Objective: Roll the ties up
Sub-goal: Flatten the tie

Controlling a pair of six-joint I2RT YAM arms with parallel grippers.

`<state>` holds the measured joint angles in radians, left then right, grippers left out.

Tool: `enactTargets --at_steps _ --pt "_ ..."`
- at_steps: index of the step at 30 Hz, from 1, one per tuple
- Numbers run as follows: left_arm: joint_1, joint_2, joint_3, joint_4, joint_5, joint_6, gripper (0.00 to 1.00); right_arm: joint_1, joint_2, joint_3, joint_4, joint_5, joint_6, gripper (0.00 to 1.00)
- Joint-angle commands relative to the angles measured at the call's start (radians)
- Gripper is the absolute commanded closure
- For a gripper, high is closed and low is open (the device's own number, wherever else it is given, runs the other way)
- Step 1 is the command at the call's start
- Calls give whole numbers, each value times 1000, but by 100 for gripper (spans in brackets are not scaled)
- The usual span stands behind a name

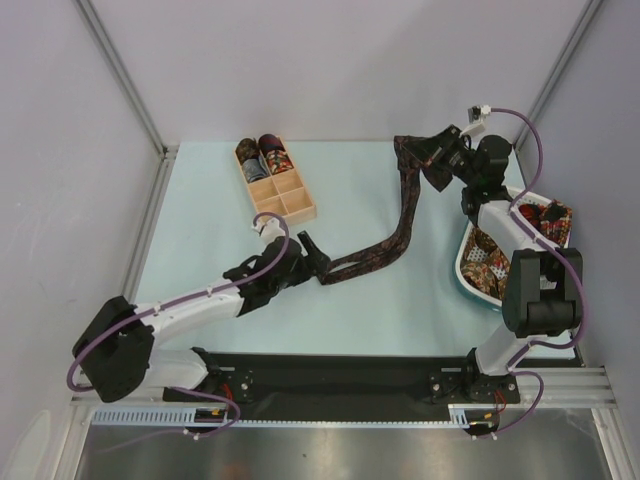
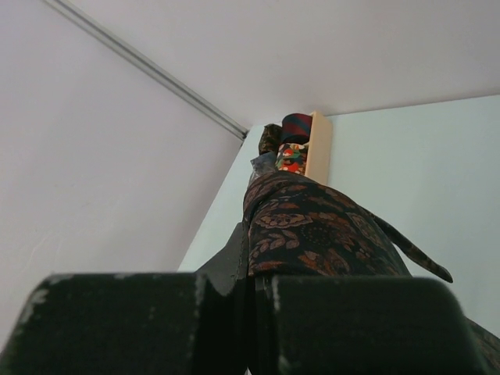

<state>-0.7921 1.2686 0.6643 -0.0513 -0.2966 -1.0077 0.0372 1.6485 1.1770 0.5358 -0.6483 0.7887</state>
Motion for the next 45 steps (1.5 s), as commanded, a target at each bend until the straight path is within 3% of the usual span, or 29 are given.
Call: enactTargets --at_steps 1,6,15,19,25,30,33,34,35,39,45 --pt "4 43 -6 149 42 -178 17 0 -9 7 27 -8 -63 100" --pt "2 121 -26 203 36 -319 20 -2 -22 -11 20 -2 -101 100" --pt "4 156 -2 59 -61 -508 20 3 -50 -68 46 15 -112 100" --pt "4 219 21 33 -59 -548 30 6 -55 -83 52 29 -118 100" --pt "4 270 32 47 -61 -566 36 4 -62 -85 50 26 -127 100" --pt "4 305 35 128 -61 -545 55 0 -72 -86 46 29 -131 100" --pt "2 313 41 148 -65 -523 76 -2 -73 -91 41 32 -134 100" --pt "2 313 43 145 -65 -513 91 -5 -73 -91 38 33 -135 100" --pt "2 311 46 142 -64 -506 99 -6 -73 -93 41 32 -137 100" --pt "4 255 43 91 -113 -456 100 -17 -66 -103 52 18 -144 100" --pt "48 37 58 -54 -199 -304 100 -31 -6 -90 62 1 -125 100"
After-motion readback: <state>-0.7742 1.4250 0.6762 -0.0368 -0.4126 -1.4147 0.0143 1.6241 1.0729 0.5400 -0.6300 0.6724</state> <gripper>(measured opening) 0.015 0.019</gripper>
